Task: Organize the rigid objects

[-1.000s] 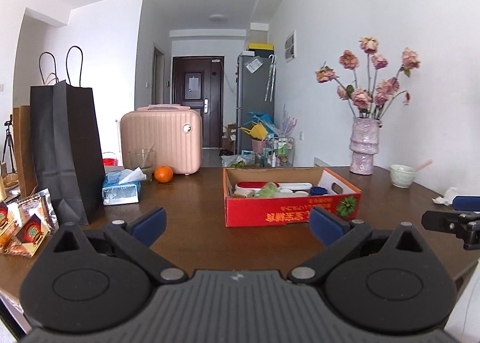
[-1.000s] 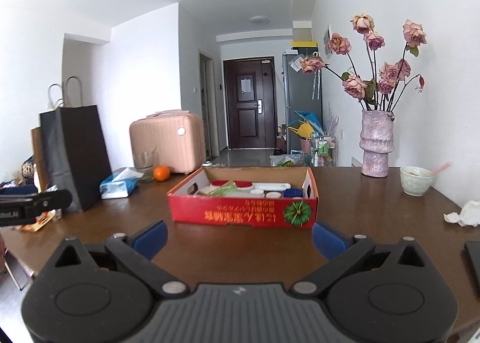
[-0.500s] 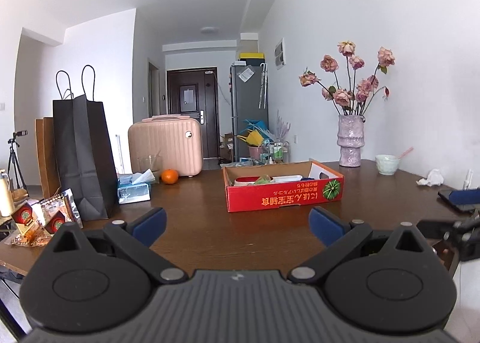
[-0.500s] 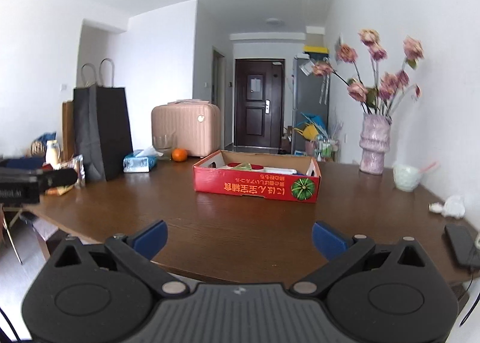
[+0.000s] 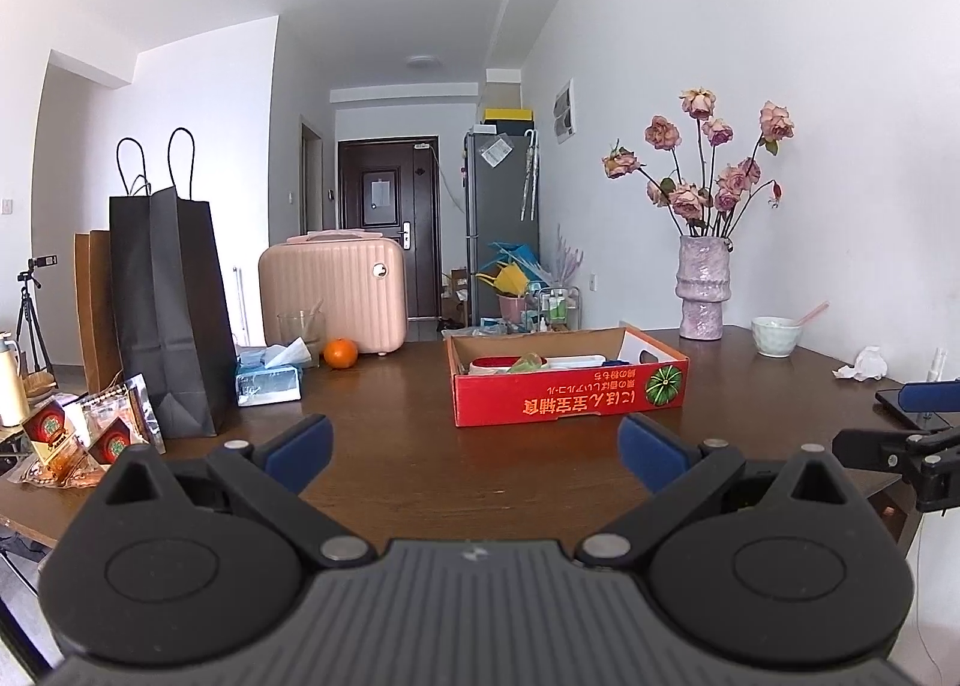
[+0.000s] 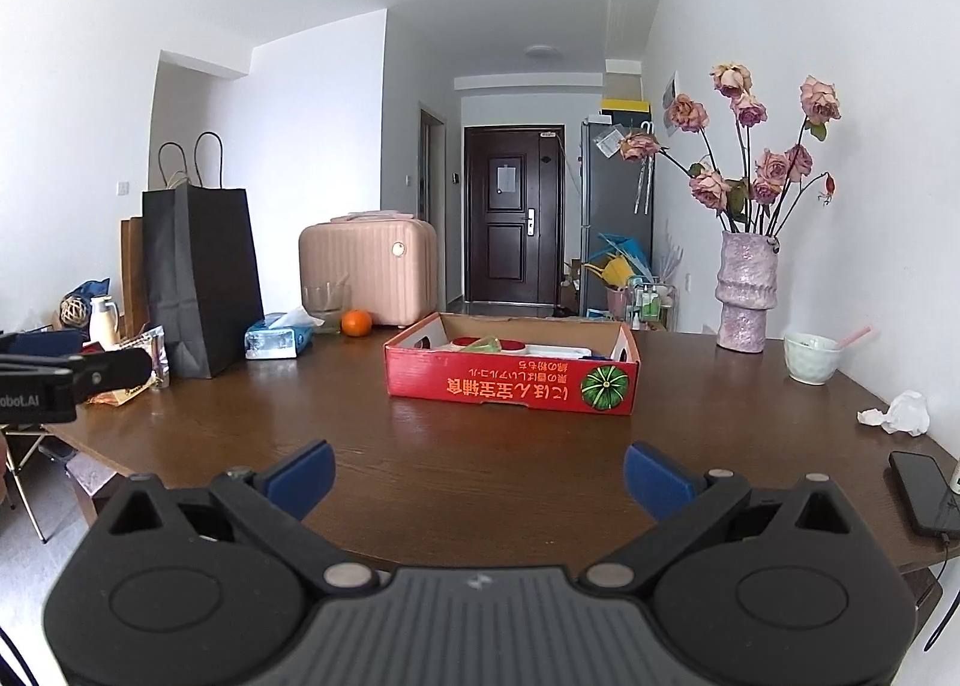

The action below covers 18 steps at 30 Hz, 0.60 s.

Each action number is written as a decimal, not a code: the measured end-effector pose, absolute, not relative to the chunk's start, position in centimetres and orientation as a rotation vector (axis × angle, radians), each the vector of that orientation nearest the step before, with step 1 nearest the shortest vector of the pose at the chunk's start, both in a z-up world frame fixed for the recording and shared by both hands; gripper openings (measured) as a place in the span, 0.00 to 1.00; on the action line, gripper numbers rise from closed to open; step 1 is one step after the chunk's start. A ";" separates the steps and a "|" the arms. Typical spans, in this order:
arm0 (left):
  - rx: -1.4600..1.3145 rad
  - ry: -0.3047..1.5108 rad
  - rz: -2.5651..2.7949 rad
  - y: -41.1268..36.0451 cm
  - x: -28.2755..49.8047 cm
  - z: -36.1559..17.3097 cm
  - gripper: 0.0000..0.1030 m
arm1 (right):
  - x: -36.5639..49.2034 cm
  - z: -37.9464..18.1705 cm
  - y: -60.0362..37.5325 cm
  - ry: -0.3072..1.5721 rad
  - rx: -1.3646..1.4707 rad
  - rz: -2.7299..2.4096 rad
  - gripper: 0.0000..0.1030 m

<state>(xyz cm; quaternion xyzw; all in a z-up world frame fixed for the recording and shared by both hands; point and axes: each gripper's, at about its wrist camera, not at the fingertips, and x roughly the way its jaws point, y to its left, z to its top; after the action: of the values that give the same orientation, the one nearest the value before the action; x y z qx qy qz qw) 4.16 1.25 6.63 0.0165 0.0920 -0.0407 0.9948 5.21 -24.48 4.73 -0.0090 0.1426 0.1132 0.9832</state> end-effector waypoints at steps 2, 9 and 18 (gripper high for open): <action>0.035 0.181 -0.082 1.3 4.1 6.7 1.00 | 5.3 4.7 -24.5 0.287 -0.017 0.220 1.00; 0.050 0.174 -0.081 1.2 4.0 6.6 1.00 | 5.2 4.7 -24.2 0.279 -0.022 0.212 1.00; 0.062 0.171 -0.084 1.1 4.0 6.5 1.00 | 5.4 4.6 -24.4 0.290 -0.011 0.208 1.00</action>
<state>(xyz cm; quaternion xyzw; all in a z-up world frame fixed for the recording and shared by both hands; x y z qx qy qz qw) 3.99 1.06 6.51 0.0311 0.0851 -0.0420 0.9950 5.40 -24.39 4.56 -0.0054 0.1445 0.1035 0.9841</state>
